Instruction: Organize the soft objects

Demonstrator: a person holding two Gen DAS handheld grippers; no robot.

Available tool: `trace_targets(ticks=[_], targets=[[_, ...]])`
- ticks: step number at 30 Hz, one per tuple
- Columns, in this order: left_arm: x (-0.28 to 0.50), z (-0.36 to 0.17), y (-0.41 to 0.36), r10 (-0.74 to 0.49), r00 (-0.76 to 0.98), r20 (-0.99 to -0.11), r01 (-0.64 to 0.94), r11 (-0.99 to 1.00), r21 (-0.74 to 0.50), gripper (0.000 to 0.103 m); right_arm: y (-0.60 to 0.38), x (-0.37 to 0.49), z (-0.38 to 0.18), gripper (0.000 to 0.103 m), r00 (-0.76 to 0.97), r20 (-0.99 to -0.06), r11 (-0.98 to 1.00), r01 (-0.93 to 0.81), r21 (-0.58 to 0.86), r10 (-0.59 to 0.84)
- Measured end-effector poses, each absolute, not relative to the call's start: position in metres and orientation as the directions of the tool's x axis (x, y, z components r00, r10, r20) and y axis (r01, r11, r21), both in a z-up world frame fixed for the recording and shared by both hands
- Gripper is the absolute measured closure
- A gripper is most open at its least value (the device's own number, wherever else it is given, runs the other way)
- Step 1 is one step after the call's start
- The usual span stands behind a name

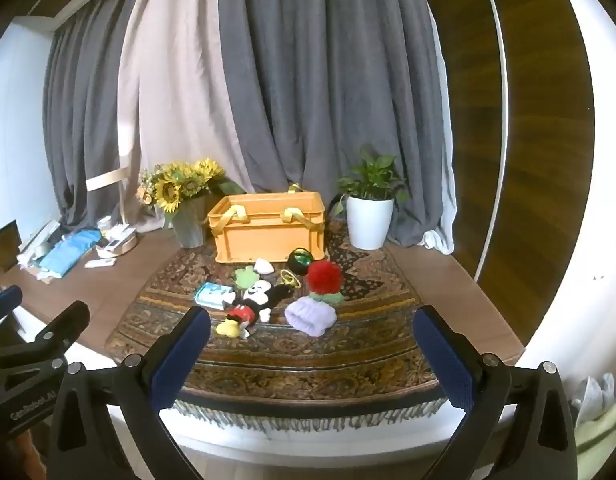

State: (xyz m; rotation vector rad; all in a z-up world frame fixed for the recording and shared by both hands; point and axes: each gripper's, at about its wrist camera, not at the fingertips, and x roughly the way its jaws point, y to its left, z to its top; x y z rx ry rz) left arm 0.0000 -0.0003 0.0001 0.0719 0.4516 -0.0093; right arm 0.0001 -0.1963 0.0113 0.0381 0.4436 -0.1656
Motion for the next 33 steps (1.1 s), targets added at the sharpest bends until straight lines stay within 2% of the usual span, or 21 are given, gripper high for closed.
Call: trace_targets(ticks=[4,13,33], targets=[[-0.002,0.003,-0.005,0.035,0.908,-0.418,0.008,0.995,0.1,0.0,-0.196,0.0,0.012,0.001,0.886,-0.433,0.984,0.177,-0.008,-0.163],[0.008,0.021,-0.001,0.02,0.905,-0.425,0.018,0.996,0.084,0.0,-0.196,0.005,0.012,0.001,0.887,-0.431,0.983,0.186,0.002,-0.167],[0.009,0.008,-0.001,0.013,0.91,-0.414,0.021,0.997,0.078,0.0,-0.193,0.005,0.012,0.001,0.892,-0.419,0.983,0.186,-0.004,-0.171]])
